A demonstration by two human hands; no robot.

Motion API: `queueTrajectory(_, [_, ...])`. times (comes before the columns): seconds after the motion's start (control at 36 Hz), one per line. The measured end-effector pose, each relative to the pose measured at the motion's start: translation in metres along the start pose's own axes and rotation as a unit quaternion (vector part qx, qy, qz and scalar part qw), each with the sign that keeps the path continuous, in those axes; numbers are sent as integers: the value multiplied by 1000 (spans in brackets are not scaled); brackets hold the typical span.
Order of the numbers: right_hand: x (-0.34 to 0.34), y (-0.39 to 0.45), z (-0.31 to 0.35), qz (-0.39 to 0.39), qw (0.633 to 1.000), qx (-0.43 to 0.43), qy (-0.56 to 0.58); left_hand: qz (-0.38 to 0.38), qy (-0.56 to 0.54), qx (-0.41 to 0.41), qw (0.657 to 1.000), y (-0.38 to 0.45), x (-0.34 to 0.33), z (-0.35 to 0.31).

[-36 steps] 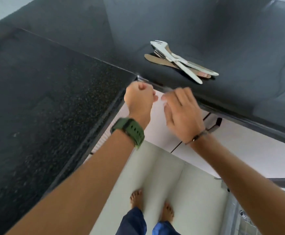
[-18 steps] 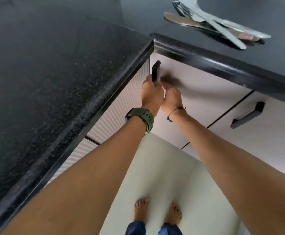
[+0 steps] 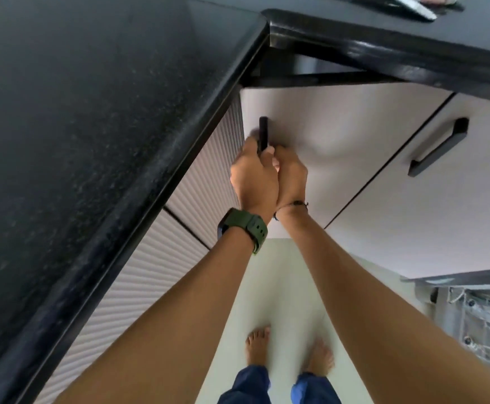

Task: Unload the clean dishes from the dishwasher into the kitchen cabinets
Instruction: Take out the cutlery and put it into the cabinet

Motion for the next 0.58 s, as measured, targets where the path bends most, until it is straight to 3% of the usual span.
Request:
queueTrajectory(0.14, [22,-81,-18,-40,994,-66,74,52,20,-54,997,-79,19,2])
queueTrajectory(0.22, [54,-119,-37,-84,989,-120,33,113,20,-82,990,-135,17,-2])
queueTrajectory(0.28, [74,-136,-50,-60,984,-164,35,142,16,-90,986,-164,11,-9])
queueTrajectory(0.44, [132,-154,-65,-3,987,-157,-39,205,24,-64,976,-226,-14,-32])
queueTrajectory(0.58, [180,-154,-89,31,977,-163,-132,352,47,-75,932,-263,-47,-58])
Point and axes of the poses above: each hand's wrist, its own y-axis towards the middle knuckle, its own x-axis out of the back of the hand, z = x × y, the point moved 6 cm from there along y, towards the middle knuckle, and after that the axes turned 1 degree about y, right-handed, at the moved point
